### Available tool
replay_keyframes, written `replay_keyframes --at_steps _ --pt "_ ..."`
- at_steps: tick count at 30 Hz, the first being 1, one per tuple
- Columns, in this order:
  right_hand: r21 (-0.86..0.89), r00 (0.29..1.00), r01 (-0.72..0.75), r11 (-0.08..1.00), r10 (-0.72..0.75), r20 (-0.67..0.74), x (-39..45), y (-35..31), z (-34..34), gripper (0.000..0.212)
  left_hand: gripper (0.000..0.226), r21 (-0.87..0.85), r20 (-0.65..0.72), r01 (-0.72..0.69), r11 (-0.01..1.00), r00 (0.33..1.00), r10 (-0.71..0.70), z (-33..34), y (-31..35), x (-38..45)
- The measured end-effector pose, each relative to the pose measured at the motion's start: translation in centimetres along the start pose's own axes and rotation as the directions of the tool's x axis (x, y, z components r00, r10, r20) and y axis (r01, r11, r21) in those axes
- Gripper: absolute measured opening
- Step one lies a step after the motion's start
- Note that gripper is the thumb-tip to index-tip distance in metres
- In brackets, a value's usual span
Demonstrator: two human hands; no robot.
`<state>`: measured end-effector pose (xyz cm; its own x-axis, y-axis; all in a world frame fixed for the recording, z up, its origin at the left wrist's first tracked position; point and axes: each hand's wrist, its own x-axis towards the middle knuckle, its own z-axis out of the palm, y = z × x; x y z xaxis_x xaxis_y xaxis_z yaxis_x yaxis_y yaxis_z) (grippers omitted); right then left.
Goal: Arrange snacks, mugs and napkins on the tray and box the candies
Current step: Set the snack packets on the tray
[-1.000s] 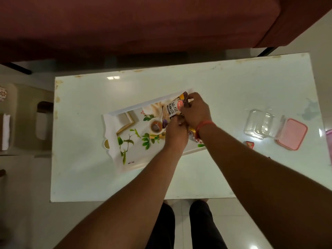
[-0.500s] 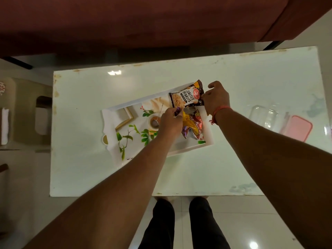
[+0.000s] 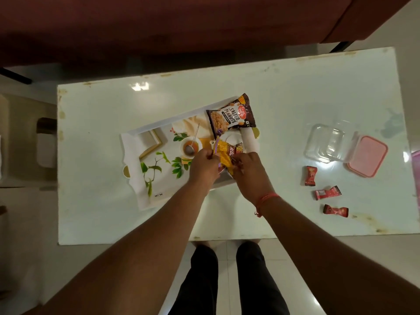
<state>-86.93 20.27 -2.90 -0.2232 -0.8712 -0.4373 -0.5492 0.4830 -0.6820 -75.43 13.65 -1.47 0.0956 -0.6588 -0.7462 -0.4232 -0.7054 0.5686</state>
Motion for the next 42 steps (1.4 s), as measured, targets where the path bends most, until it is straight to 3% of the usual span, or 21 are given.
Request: replay_keyframes --at_steps 2,4,7,9,14,15,19,22,24,29,33,39,42 --pt "0.043 0.999 -0.004 0.999 0.006 -0.045 -0.2 -0.1 0.2 0.037 0.007 -0.005 -0.021 -0.055 0.998 0.998 0.055 -0.5 -0.6 -0.4" --pt "0.226 0.989 -0.109 0.968 0.129 -0.075 0.0 -0.4 0.0 0.047 0.005 -0.130 -0.008 -0.055 0.990 0.998 0.055 -1.0 -1.2 -0.7" --pt "0.567 0.939 -0.331 0.754 0.319 0.124 0.3 -1.0 -1.1 0.052 0.004 -0.353 0.092 0.034 0.935 0.996 -0.002 -1.6 -1.6 -1.6" --pt "0.627 0.932 -0.361 0.690 0.297 0.210 0.3 -1.0 -1.7 0.040 0.008 -0.380 0.095 0.027 0.925 0.995 0.010 -1.9 -2.2 -1.8" --pt "0.433 0.974 -0.224 0.873 0.213 0.074 0.9 -0.4 -2.7 0.025 0.001 -0.171 0.007 -0.099 0.980 0.995 0.102 -2.3 -3.3 -1.3" --pt "0.390 0.976 -0.211 0.896 0.215 0.033 1.2 -0.3 -3.0 0.023 0.009 -0.138 -0.028 -0.100 0.985 0.995 0.097 -2.5 -3.4 -1.2" --pt "0.291 0.964 -0.203 0.935 0.243 -0.107 2.4 0.7 -4.8 0.026 0.021 -0.207 -0.086 -0.007 0.978 0.996 -0.011 -3.1 -3.4 -0.3" --pt "0.118 0.984 -0.158 0.980 0.167 -0.063 3.2 0.8 -5.2 0.024 0.013 0.009 -0.006 -0.158 0.987 0.987 0.158 -2.0 -3.3 -0.1" --pt "0.024 0.989 -0.141 0.990 0.142 -0.048 3.8 0.6 -5.1 0.026 0.012 0.136 0.087 -0.267 0.954 0.963 0.257 -0.6 -2.7 -0.5" --pt "-0.091 0.983 -0.165 0.982 0.156 -0.097 4.8 0.8 -4.9 0.028 0.045 0.386 0.283 -0.404 0.829 0.908 0.310 2.9 -1.4 -0.9" --pt "-0.186 0.979 -0.185 0.965 0.165 -0.116 4.4 1.1 -5.0 0.028 0.050 0.528 0.274 -0.391 0.754 0.919 0.285 3.7 -1.1 -1.5" --pt "-0.183 0.978 -0.204 0.962 0.193 -0.080 4.1 1.3 -5.1 0.029 0.036 0.689 0.292 -0.410 0.598 0.912 0.289 3.9 -1.9 -2.0" --pt "-0.148 0.973 -0.209 0.967 0.190 -0.128 3.5 1.2 -4.9 0.032 0.030 0.671 0.255 -0.429 0.605 0.900 0.354 3.4 -1.8 -2.3"
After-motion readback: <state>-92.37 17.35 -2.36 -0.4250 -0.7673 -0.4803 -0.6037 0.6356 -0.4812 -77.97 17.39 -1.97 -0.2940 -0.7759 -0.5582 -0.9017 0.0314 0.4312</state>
